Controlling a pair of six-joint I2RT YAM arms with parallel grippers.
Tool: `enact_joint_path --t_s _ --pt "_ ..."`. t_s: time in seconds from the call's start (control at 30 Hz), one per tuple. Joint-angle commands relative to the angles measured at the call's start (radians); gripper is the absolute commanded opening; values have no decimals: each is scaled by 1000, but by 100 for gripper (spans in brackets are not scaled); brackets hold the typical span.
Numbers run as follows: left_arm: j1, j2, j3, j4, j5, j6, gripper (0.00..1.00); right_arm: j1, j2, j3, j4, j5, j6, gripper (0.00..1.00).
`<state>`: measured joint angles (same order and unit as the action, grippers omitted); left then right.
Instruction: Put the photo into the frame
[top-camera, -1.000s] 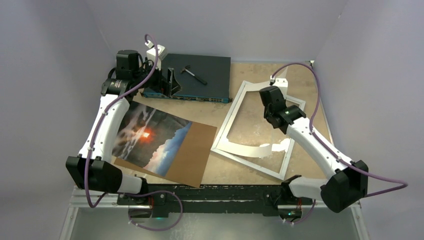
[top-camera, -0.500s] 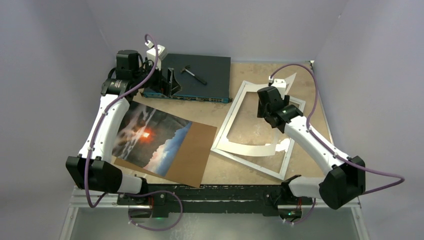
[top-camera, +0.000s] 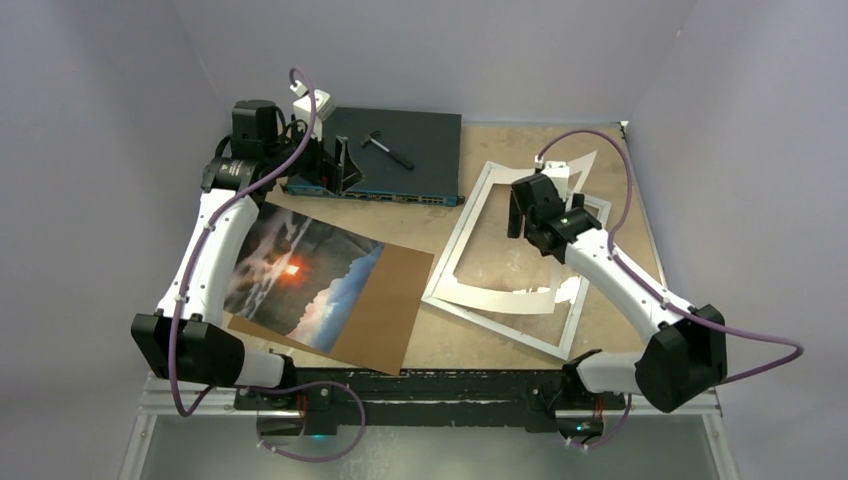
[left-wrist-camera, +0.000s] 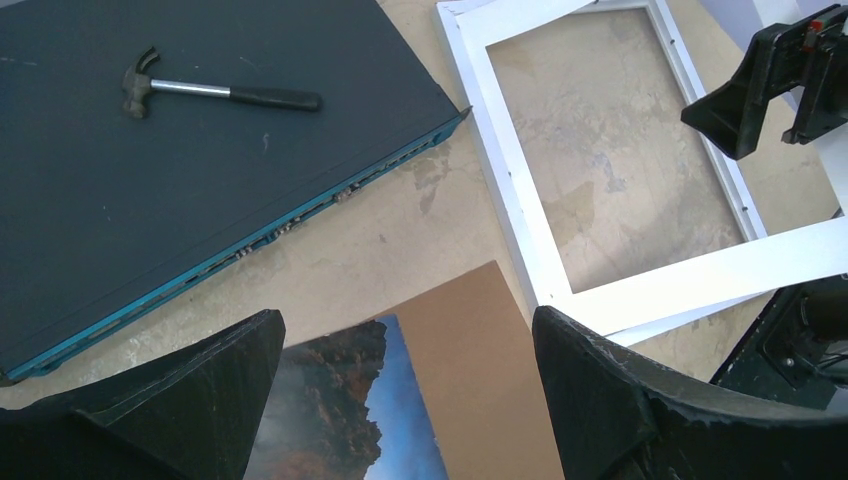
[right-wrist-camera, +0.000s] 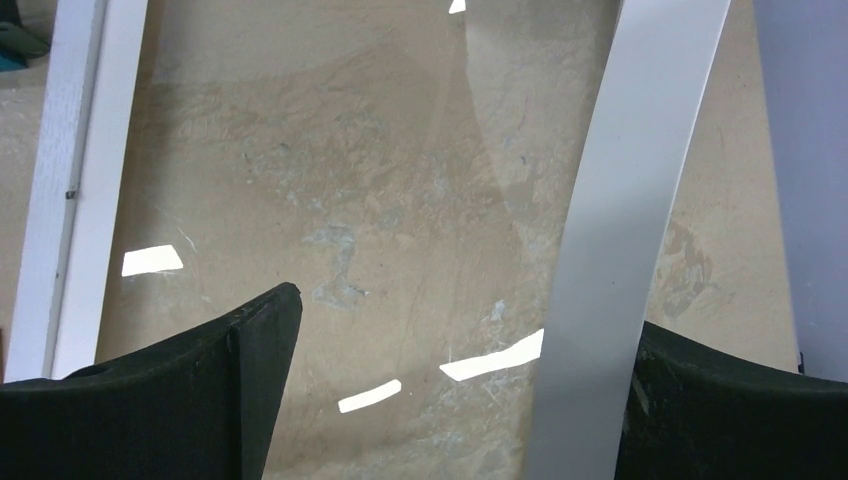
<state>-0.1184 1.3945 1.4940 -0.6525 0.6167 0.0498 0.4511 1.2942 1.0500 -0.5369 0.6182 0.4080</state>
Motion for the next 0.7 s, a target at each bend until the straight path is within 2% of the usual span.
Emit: enact_joint_path --t_s 0.0,0.47,0.67 --pt "0 -27 22 25 28 23 93 -3 31 3 -46 45 48 99" --pt "0 -22 2 35 36 39 93 -6 102 32 -186 105 139 99" --pt "0 -22 6 30 52 51 93 -22 84 25 -225 140 212 99"
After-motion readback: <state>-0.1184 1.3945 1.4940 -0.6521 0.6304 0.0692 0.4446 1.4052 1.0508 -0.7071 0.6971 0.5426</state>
